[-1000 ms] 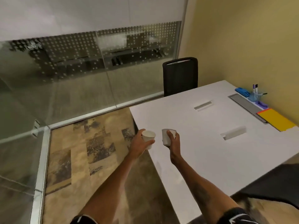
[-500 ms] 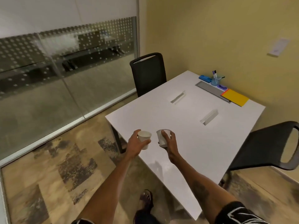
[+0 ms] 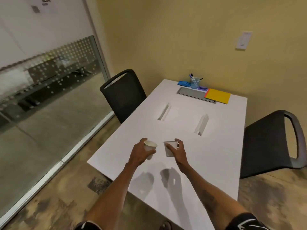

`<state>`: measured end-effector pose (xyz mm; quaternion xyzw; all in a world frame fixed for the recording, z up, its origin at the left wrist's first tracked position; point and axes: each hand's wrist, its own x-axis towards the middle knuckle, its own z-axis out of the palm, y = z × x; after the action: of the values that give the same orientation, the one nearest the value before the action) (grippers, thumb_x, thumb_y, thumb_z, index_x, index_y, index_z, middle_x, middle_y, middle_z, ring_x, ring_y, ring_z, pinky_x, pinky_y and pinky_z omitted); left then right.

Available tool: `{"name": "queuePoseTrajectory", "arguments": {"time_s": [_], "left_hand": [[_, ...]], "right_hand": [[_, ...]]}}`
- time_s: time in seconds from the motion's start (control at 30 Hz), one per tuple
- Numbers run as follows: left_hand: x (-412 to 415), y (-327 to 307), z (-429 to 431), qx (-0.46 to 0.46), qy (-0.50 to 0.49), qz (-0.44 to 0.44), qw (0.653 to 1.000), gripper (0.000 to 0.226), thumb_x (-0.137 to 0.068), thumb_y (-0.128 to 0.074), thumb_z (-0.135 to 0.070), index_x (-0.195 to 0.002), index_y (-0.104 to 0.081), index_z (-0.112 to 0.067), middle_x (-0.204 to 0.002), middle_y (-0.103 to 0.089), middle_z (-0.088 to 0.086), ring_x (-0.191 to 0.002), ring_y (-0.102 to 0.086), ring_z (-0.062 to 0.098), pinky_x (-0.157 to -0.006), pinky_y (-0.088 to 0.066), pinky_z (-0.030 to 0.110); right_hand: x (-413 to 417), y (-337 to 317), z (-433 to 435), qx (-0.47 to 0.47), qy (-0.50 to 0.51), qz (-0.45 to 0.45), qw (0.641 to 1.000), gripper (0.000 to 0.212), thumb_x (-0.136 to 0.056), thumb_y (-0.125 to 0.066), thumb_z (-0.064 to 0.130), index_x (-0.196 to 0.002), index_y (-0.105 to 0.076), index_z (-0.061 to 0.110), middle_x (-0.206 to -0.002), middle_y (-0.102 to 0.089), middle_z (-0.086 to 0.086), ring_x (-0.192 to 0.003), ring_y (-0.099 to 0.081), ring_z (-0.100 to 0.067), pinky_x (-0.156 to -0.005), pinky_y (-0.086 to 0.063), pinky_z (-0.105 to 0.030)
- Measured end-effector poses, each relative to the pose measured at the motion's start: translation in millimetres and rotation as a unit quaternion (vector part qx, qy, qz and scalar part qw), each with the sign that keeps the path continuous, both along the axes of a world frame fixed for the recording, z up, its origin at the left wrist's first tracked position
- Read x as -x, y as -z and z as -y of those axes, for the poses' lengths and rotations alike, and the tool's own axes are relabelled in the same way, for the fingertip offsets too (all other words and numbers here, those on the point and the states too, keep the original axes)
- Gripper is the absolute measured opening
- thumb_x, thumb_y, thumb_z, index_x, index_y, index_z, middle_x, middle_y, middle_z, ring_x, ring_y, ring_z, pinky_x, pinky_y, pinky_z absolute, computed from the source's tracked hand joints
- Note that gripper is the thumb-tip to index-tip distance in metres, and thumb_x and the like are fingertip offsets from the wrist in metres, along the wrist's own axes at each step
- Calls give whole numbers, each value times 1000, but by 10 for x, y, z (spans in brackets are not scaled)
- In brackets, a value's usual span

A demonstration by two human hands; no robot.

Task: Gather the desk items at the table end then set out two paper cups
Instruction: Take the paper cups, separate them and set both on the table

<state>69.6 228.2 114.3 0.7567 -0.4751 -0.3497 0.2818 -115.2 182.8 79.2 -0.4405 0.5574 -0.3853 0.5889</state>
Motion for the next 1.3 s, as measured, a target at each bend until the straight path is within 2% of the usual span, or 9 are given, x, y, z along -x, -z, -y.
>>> {"name": "queuePoseTrajectory", "arguments": {"time_s": [0.3, 0.57, 0.67, 0.9, 1.1, 1.3], "left_hand": [[96, 198, 906, -38, 60, 13, 997, 74, -74, -83, -37, -138, -48, -23, -129, -62, 8, -121, -57, 29, -103, -50, 44], [315, 296, 1450, -44, 108, 18, 993, 73, -74, -81, -36, -138, -47, -25, -134, -59, 1, -126, -54, 26, -104, -48, 40], [363, 332, 1629, -41, 134, 24, 990, 72, -74, -80, -36, -137, -47, -26, -132, -60, 0, -124, -55, 25, -100, -49, 38], [353, 401, 2096, -45, 233, 34, 971, 73, -74, -79, -36, -139, -46, -25, -134, -59, -2, -126, -54, 25, -103, -48, 43], [279, 454, 2531, -36, 307, 27, 951, 72, -74, -80, -34, -137, -48, -23, -132, -61, 0, -124, -55, 27, -102, -49, 45], [229, 535, 2769, -28, 334, 21, 942, 72, -74, -79, -32, -138, -48, -21, -134, -60, 0, -126, -54, 26, -102, -49, 46]], "right_hand": [[186, 135, 629, -40, 82, -51, 995, 72, -85, -77, 28, -147, -39, 19, -141, -48, -16, -129, -51, -32, -111, -44, -47], [410, 239, 891, -57, 139, -84, 985, 80, -84, -78, 22, -151, -36, 12, -149, -45, -12, -135, -48, -29, -114, -41, -44], [444, 282, 972, -62, 166, -102, 979, 78, -84, -78, 21, -149, -37, 9, -150, -45, -11, -137, -45, -28, -116, -38, -43], [344, 323, 1121, -76, 260, -145, 952, 76, -82, -79, 16, -146, -39, 4, -147, -43, -15, -138, -44, -29, -117, -36, -41], [169, 309, 1301, -106, 302, -167, 933, 76, -82, -76, 15, -147, -37, 8, -148, -39, -12, -138, -44, -28, -116, -37, -39], [92, 349, 1394, -108, 306, -215, 921, 75, -82, -77, 12, -146, -39, 7, -147, -40, -12, -135, -45, -31, -113, -38, -40]]}}
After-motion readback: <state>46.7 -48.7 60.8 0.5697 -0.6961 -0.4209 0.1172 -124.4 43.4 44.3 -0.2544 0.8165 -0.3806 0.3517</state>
